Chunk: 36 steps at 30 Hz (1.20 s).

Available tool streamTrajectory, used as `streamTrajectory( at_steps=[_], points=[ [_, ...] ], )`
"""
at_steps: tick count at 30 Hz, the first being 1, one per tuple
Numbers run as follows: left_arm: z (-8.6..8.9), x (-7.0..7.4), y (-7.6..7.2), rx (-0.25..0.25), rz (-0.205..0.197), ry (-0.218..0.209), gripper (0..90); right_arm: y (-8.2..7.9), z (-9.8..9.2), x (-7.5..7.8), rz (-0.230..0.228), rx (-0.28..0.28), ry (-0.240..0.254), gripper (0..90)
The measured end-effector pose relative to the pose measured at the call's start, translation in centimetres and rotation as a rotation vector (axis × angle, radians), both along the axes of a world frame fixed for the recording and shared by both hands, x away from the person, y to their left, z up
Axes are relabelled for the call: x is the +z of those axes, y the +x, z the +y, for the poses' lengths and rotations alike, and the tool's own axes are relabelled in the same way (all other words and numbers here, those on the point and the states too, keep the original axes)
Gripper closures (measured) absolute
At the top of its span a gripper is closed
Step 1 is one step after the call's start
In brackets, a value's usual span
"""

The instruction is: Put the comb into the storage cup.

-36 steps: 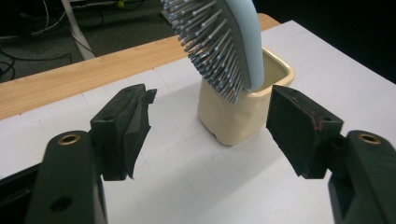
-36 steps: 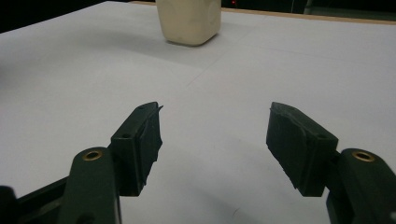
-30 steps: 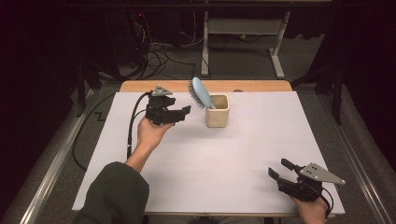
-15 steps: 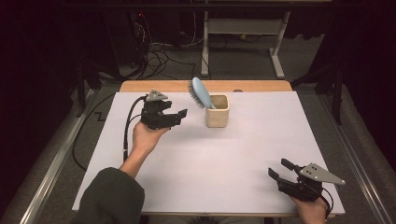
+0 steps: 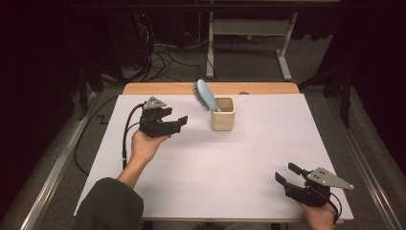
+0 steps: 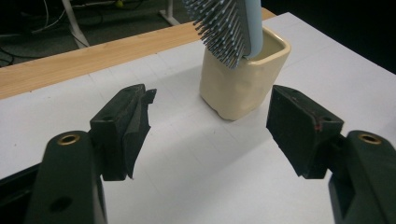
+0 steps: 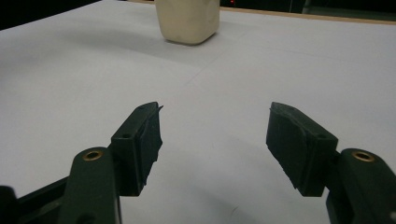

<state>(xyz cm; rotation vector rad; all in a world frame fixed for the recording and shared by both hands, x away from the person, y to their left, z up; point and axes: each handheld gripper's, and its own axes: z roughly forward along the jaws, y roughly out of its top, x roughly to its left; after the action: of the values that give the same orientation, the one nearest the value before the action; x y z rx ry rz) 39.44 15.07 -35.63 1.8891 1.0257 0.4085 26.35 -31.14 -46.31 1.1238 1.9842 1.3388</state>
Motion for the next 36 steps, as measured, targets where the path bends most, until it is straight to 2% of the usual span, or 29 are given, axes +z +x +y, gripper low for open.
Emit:
streamTrajectory(
  at_steps=[6,9,36],
  points=[
    [0.9,-0.3,-0.7,-0.001,-0.005,-0.010,31.5,0.0,0.0,0.0,0.001,-0.007,0.001,35.9],
    [1.2,-0.4,-1.0,0.005,-0.003,0.006,31.5,0.0,0.0,0.0,0.001,-0.006,0.002,35.9],
    [3.0,-0.6,-3.3,0.014,-0.038,-0.001,31.3,-0.1,-0.1,0.0,-0.004,-0.005,-0.002,35.7]
  ],
)
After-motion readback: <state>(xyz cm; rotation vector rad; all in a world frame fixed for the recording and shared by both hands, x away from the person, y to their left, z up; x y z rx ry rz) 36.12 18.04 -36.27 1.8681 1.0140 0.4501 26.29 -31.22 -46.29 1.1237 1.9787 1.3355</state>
